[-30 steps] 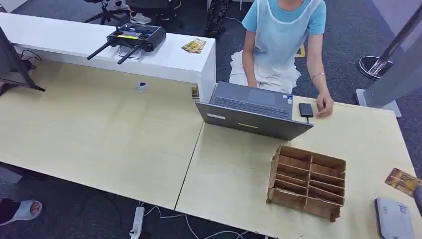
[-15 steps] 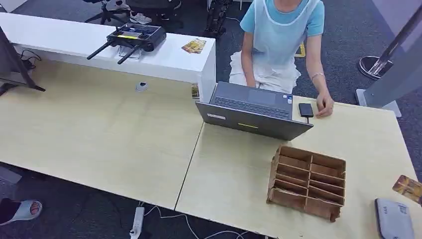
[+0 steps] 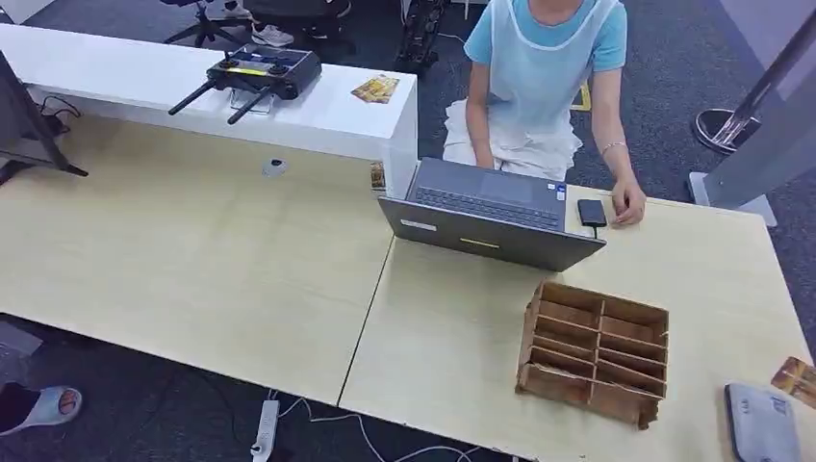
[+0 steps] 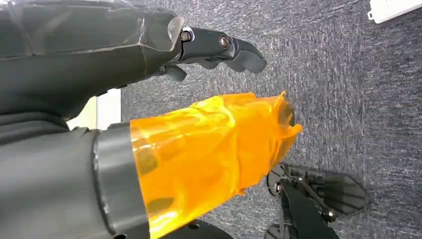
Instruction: Pass the card to the sensor for recognition and then transmit it.
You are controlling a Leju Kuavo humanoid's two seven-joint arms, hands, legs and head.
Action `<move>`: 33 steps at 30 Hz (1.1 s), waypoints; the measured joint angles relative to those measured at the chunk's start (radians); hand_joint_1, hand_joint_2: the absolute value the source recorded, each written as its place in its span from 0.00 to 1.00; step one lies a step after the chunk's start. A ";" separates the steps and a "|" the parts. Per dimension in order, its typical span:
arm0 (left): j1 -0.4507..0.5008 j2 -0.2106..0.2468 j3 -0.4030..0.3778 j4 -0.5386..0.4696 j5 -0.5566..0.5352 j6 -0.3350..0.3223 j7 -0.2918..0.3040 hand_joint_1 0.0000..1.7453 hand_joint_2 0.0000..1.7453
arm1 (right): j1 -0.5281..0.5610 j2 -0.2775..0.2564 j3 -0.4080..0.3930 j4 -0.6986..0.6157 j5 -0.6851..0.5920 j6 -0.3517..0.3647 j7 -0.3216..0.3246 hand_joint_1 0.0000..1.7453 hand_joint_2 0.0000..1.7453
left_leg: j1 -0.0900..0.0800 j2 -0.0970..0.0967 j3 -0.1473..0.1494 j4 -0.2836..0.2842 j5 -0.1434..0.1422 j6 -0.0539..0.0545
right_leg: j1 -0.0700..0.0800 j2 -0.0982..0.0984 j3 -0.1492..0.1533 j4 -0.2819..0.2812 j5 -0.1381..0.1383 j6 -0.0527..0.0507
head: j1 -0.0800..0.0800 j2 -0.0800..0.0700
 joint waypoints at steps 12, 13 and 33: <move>-0.001 0.000 0.000 0.000 0.000 -0.003 -0.001 0.00 0.00 | 0.024 -0.001 -0.021 0.035 -0.008 0.031 -0.010 1.00 1.00 | 0.000 0.000 0.000 0.000 0.000 0.000 | 0.000 0.000 0.000 0.000 0.000 0.000 | 0.000 0.000; -0.001 0.000 0.000 0.000 0.000 -0.004 -0.002 0.00 0.00 | 0.024 -0.001 -0.021 0.038 -0.006 0.030 -0.010 1.00 1.00 | 0.000 0.000 0.000 0.000 0.000 0.000 | 0.000 0.000 0.000 0.000 0.000 0.000 | 0.000 0.000; -0.001 0.002 0.000 0.000 0.007 -0.005 -0.006 0.00 0.00 | 0.024 -0.002 0.037 0.104 0.011 0.026 -0.037 1.00 1.00 | 0.000 0.000 0.000 0.000 0.000 0.000 | 0.000 0.000 0.000 0.000 0.000 0.000 | 0.000 0.000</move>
